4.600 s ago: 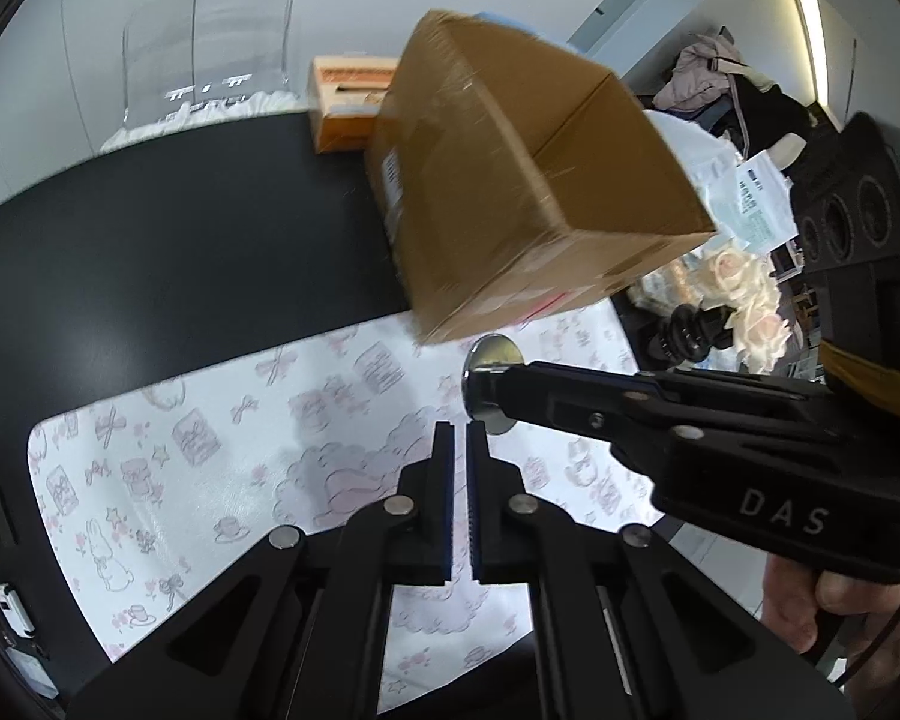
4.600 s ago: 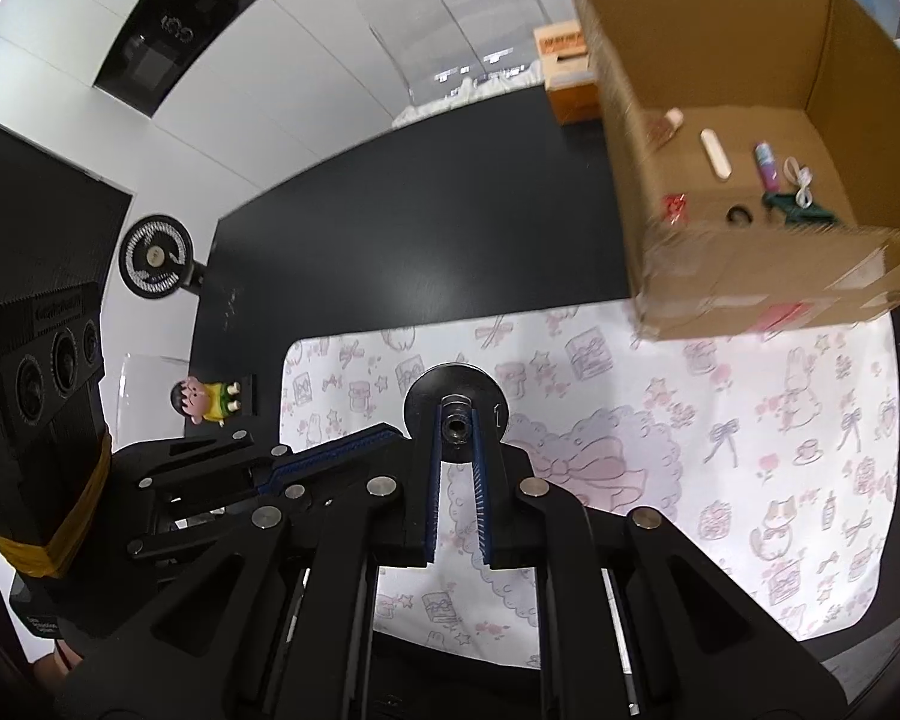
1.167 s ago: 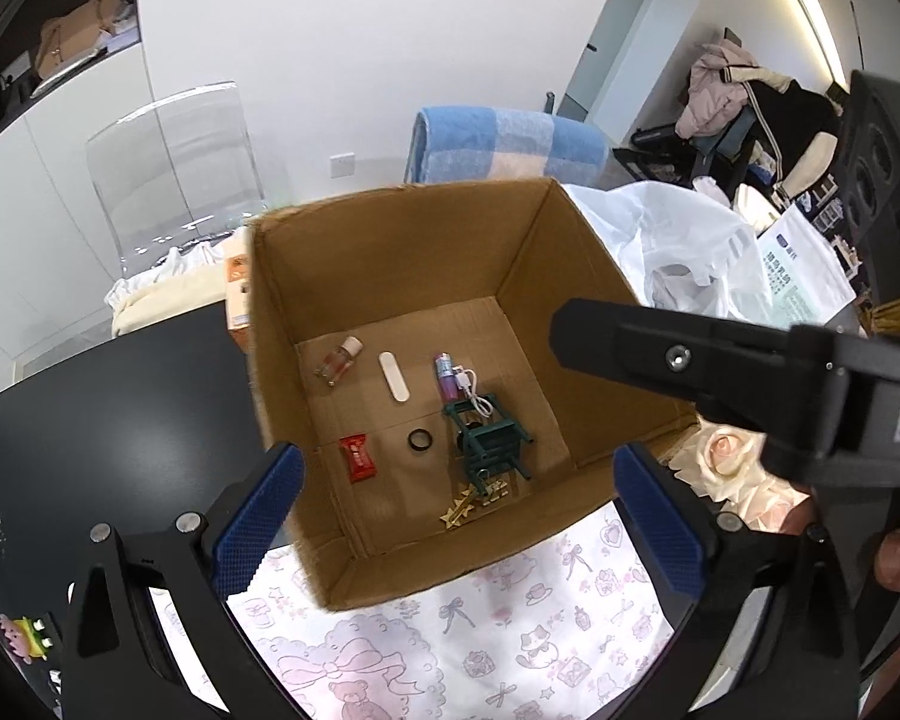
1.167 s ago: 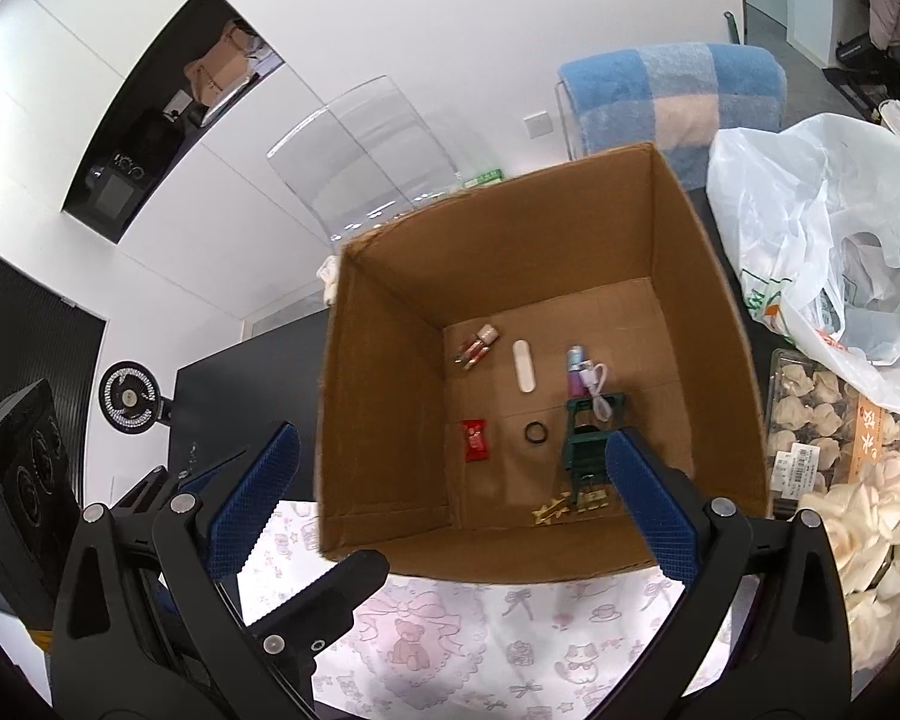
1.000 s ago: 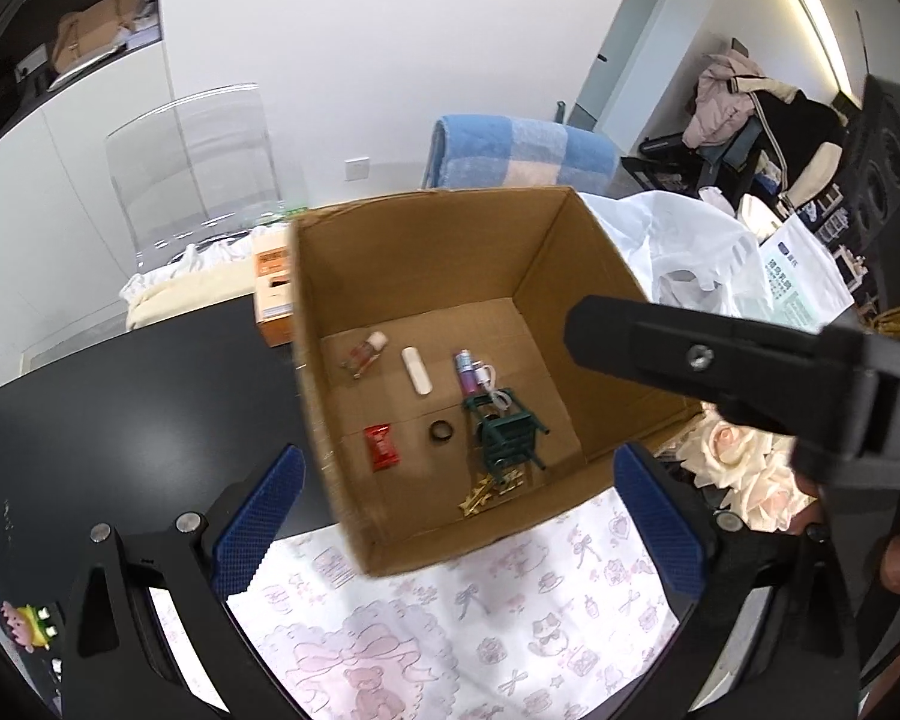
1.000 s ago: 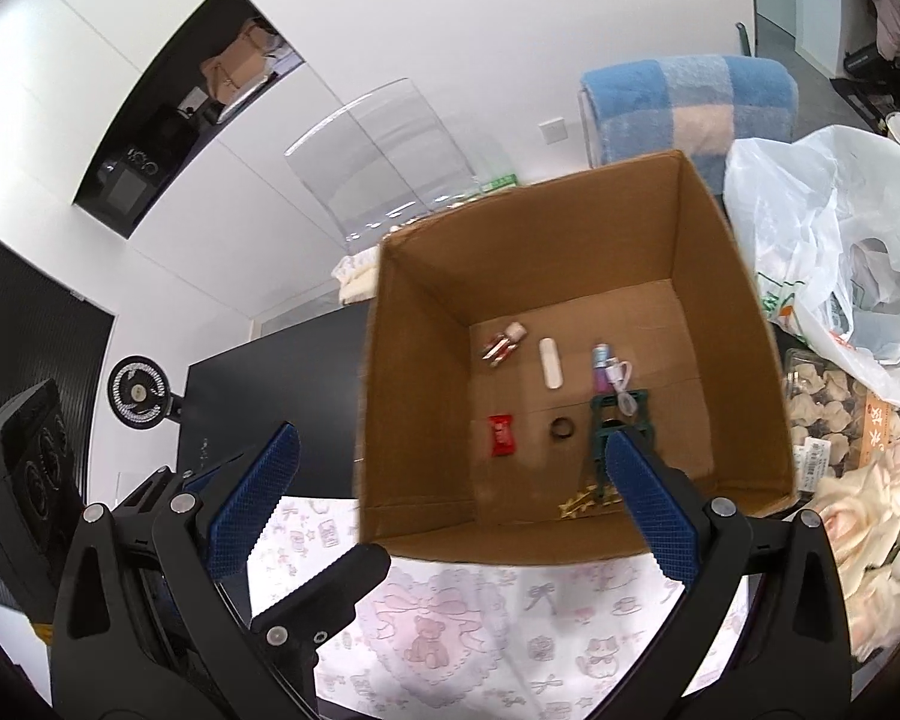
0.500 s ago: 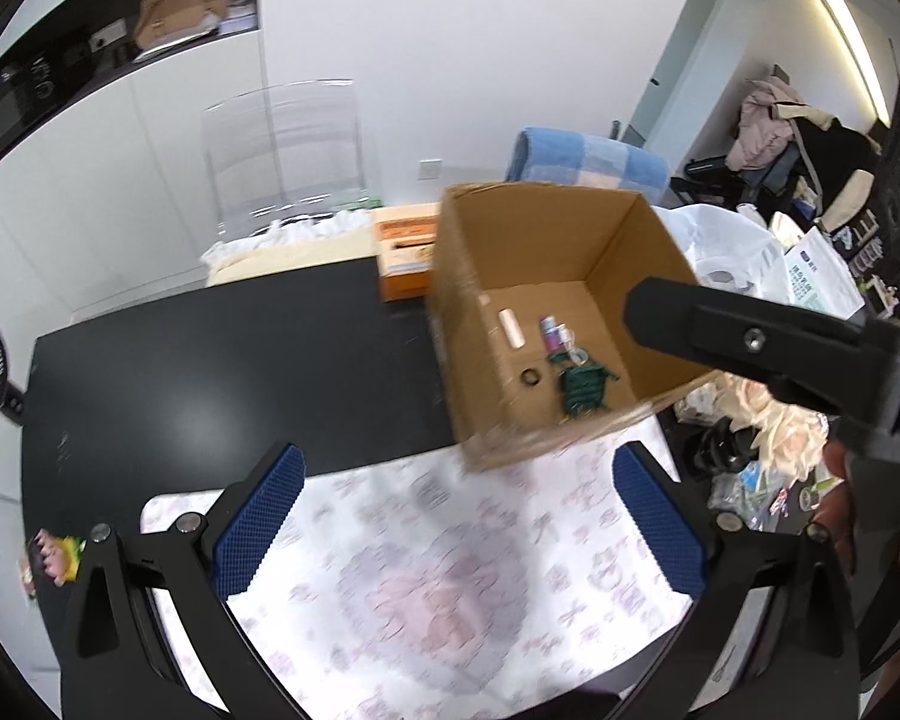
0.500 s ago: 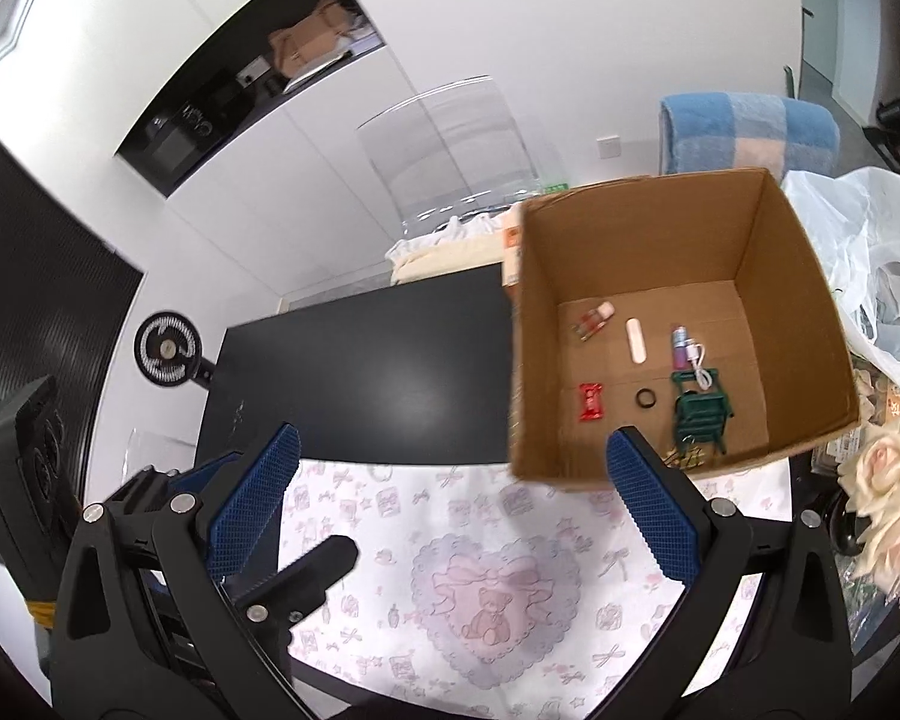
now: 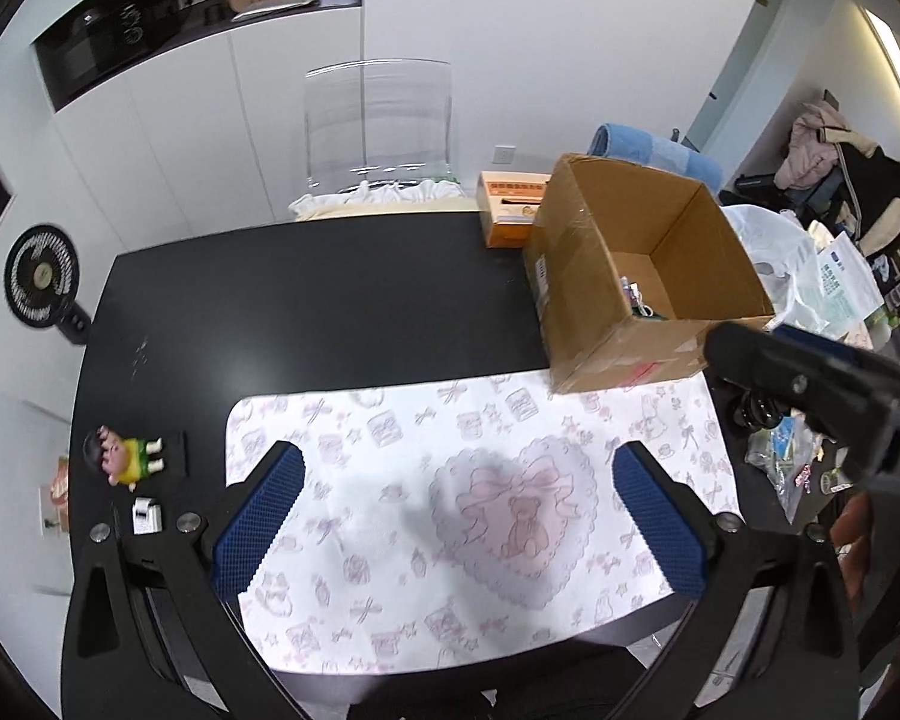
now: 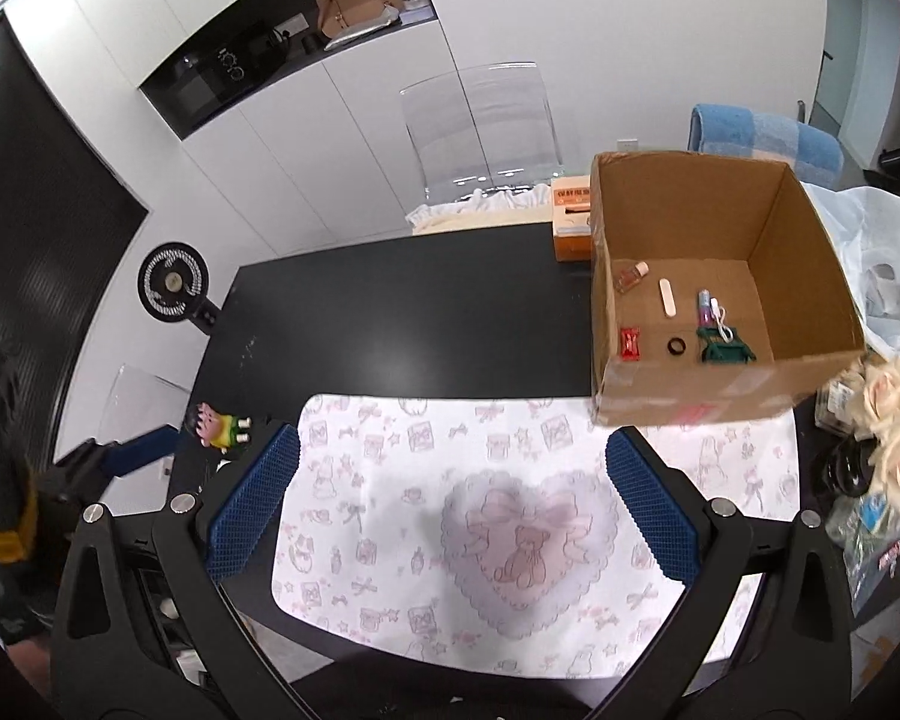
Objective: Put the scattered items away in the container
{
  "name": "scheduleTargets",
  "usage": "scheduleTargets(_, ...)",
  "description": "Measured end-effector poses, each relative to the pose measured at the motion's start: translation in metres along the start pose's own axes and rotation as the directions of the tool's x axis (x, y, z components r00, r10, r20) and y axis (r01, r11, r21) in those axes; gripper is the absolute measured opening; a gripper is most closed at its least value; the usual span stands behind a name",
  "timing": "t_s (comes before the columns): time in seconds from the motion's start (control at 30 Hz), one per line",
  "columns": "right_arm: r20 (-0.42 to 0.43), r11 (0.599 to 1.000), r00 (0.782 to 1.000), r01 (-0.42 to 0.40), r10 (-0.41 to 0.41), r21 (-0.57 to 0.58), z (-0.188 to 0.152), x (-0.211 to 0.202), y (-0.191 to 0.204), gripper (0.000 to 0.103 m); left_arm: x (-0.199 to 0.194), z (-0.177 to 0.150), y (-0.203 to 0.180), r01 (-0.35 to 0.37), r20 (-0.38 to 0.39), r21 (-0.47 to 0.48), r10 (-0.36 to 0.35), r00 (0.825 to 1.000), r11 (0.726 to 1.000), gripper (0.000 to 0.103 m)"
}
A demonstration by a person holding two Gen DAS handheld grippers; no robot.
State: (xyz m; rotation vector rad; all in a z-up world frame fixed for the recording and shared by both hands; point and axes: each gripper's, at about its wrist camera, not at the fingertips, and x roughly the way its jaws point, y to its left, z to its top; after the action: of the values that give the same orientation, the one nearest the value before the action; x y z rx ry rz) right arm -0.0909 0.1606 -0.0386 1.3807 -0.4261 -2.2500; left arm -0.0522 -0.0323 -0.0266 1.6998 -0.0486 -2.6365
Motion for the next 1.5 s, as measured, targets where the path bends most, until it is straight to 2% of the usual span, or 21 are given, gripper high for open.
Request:
scheduleTargets(0.3,-0.005,0.997,0.997,0.073,-0.073,0.011,-0.050,-0.015,0.035,0.103,-0.024,-0.039,0.027,0.011,-0.005,0.004,-0.011,1.000,1.000,0.103)
scheduleTargets(0.57,-0.030,0.995,0.994,0.100,-0.101,-0.011,-0.073,-0.023,0.040,0.103,-0.034,-0.064,0.035,-0.005,-0.012,-0.045,0.005,1.000,0.999,0.103)
scheduleTargets(0.73,-0.022,0.997,0.997,0.076,-0.076,-0.014,-0.070,-0.030,0.029,0.103,-0.034,-0.069,0.022,0.010,-0.012,-0.055,-0.011,1.000,0.998,0.103)
scheduleTargets(0.9,-0.001,1.000,1.000,-0.010,0.010,0.016,-0.062,-0.038,0.020,0.103,-0.033,-0.067,0.006,0.016,-0.009,-0.041,-0.016,1.000,0.999,0.103)
scheduleTargets(1.0,0.004,1.000,1.000,-0.018,0.018,0.007,-0.058,-0.041,0.020,0.103,-0.033,-0.064,0.001,0.012,-0.006,-0.043,-0.013,1.000,0.999,0.103)
scheduleTargets(1.37,0.015,0.989,0.990,0.142,-0.141,-0.031,-0.057,-0.043,0.014,0.103,-0.030,-0.059,-0.003,-0.008,-0.016,-0.059,0.007,1.000,0.998,0.103)
scheduleTargets(1.5,0.010,0.986,0.987,0.162,-0.161,-0.035,-0.057,-0.043,0.010,0.103,-0.029,-0.059,-0.004,-0.007,-0.020,-0.064,0.005,1.000,0.998,0.103)
